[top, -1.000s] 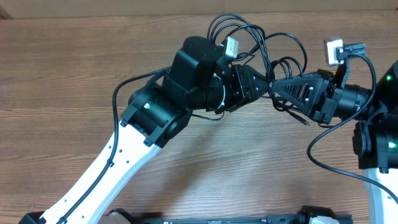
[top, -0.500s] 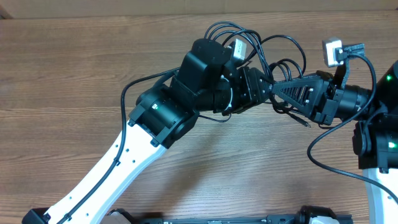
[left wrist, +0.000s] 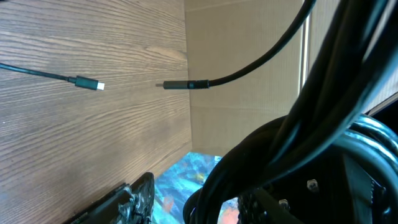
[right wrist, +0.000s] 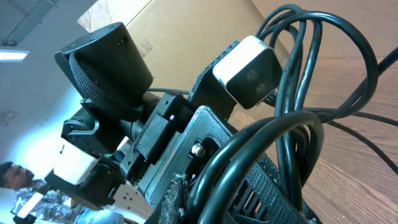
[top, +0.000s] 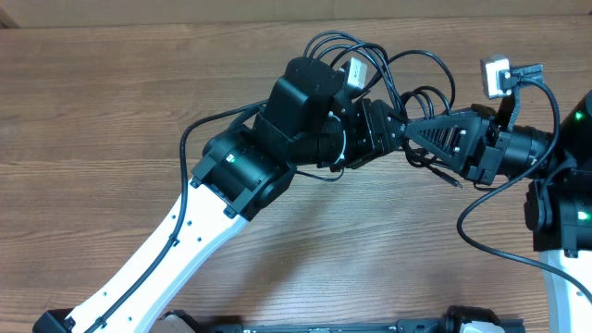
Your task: Untangle cables
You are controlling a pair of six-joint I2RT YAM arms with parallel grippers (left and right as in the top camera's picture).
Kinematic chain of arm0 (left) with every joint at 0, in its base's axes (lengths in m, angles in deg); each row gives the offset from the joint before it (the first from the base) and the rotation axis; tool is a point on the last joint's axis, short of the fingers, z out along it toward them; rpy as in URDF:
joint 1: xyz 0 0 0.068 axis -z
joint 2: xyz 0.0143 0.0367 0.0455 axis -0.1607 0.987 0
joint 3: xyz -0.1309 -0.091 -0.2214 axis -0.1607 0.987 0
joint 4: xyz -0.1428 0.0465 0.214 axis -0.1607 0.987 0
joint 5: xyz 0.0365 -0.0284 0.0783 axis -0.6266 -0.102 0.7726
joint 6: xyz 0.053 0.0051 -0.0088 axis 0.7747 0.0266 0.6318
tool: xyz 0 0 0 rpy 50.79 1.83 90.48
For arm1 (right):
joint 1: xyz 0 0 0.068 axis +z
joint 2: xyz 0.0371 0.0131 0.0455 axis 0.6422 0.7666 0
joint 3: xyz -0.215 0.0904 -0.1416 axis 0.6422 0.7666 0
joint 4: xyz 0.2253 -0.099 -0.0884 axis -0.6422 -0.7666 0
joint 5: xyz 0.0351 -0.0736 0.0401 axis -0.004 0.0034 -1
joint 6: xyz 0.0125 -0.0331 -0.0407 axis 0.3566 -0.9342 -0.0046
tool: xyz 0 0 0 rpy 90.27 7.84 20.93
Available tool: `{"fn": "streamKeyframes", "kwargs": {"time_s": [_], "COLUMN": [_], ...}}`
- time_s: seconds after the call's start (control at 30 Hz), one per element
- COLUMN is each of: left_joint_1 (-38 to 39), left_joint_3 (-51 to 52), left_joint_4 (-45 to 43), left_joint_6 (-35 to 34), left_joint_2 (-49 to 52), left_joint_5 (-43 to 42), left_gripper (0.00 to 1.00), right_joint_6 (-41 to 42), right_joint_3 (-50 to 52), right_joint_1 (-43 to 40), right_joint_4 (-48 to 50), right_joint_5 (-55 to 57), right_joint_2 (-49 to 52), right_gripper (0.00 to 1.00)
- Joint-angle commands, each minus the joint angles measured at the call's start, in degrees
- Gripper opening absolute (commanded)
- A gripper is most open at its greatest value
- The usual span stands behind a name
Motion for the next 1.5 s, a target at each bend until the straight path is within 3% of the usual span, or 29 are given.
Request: {"fn": "streamKeyframes", "kwargs": {"time_s": [0.0,0.13,0.37,0.63,1.03,1.47], "left_joint_1": [-0.9,-1.0,-1.4,-1.4,-2.4,-8.9], "left_joint_3": [-0.9,-0.9,-0.9,-0.9,-0.9,-0.9], "left_joint_4": [-0.2,-0.2,-0.2,-0.2,-0.3,-1.5], "left_joint_6": [-0.5,-0.4,-0.5,-0.5,-0.6,-4.2], "left_joint_2": [0.3,0.3,0.3,0.3,0.3,0.2], "left_joint_5": [-1.3,-1.6,-1.7,-1.7,-1.9,-10.3], "left_gripper": [0.44,0.25,0.20,0.06,0.04,0.04], "right_joint_6": [-1.3,-1.5,-1.5,-1.6,-1.6,-5.0], "right_joint_3": [-0.5,-0.5,-0.5,-0.5,-0.5,-0.5], "right_joint_1": [0.3,-0.2,-0.3,-0.3,-0.3,-0.3], "right_joint_4": [0.6,0.6,0.6,0.6,-0.1,-4.2], "right_joint_5": [0.5,0.9,0.9,0.9,0.8,0.9], "right_joint_2": [-0.6,-0.6,-0.6,-0.6,-0.6,-0.6], "right_gripper": [0.04,0.04,0.04,0.04,0.04,0.04]}}
